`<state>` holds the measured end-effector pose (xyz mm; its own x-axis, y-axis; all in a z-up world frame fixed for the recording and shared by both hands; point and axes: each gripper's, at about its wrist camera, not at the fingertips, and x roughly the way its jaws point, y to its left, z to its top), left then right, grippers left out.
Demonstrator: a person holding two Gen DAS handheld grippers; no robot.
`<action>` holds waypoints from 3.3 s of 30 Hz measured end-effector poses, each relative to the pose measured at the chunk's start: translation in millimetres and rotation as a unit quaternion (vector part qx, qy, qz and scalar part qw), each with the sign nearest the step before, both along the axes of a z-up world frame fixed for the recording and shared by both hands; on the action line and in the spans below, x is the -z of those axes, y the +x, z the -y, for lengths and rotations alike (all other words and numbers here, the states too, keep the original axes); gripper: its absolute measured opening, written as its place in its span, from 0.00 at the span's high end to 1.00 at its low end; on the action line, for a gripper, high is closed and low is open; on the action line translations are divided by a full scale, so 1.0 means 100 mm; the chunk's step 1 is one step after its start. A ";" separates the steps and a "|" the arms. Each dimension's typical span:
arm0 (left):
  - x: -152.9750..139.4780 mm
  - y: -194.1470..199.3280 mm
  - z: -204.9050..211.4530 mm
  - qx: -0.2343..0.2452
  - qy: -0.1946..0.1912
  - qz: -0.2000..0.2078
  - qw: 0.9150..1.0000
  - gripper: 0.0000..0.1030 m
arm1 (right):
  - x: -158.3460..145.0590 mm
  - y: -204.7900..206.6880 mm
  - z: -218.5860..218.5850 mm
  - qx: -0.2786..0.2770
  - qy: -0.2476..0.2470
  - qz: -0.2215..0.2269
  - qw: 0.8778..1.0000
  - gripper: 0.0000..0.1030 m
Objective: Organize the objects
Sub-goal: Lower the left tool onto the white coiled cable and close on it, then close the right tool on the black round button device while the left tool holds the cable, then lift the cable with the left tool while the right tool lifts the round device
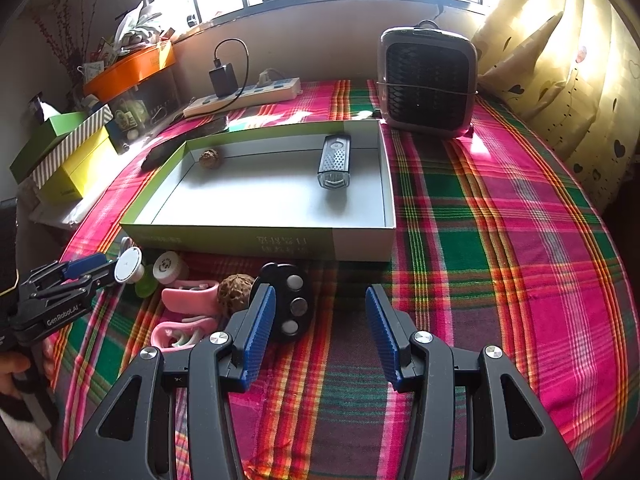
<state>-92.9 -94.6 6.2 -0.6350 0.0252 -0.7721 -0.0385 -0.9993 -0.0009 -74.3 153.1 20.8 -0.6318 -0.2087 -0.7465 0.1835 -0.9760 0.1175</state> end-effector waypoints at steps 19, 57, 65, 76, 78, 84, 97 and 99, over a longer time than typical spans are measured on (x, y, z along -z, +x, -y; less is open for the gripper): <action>0.01 0.01 0.18 -0.020 0.031 -0.005 0.999 0.87 | 0.03 0.03 0.25 -0.033 0.017 -0.003 0.999 0.53; 0.00 0.01 0.18 -0.019 0.033 -0.005 0.999 0.87 | 0.21 -0.13 0.18 -0.020 0.036 0.010 0.999 0.53; 0.01 0.00 0.17 -0.019 0.032 -0.005 0.999 0.87 | 0.20 -0.12 0.17 -0.024 0.026 0.010 0.999 0.62; 0.00 0.01 0.18 -0.019 0.031 -0.005 0.999 0.87 | 0.19 -0.11 0.15 -0.020 0.021 0.009 1.000 0.71; 0.00 0.01 0.18 -0.019 0.031 -0.005 0.999 0.87 | 0.19 -0.12 0.15 -0.020 0.021 0.009 1.000 0.71; 0.01 0.01 0.17 -0.019 0.030 -0.005 0.999 0.87 | 0.20 -0.12 0.14 -0.017 0.019 0.009 1.000 0.71; 0.00 0.01 0.18 -0.019 0.031 -0.005 0.999 0.87 | 0.19 -0.12 0.14 -0.015 0.019 0.009 1.000 0.71; 0.01 0.01 0.17 -0.019 0.030 -0.005 0.999 0.87 | 0.19 -0.12 0.14 -0.015 0.019 0.009 1.000 0.71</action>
<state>-91.9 -111.7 5.6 -0.6434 0.0473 -0.7641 -0.0008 -0.9981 -0.0611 -86.1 139.2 1.8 -0.6126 -0.1997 -0.7647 0.2119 -0.9736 0.0845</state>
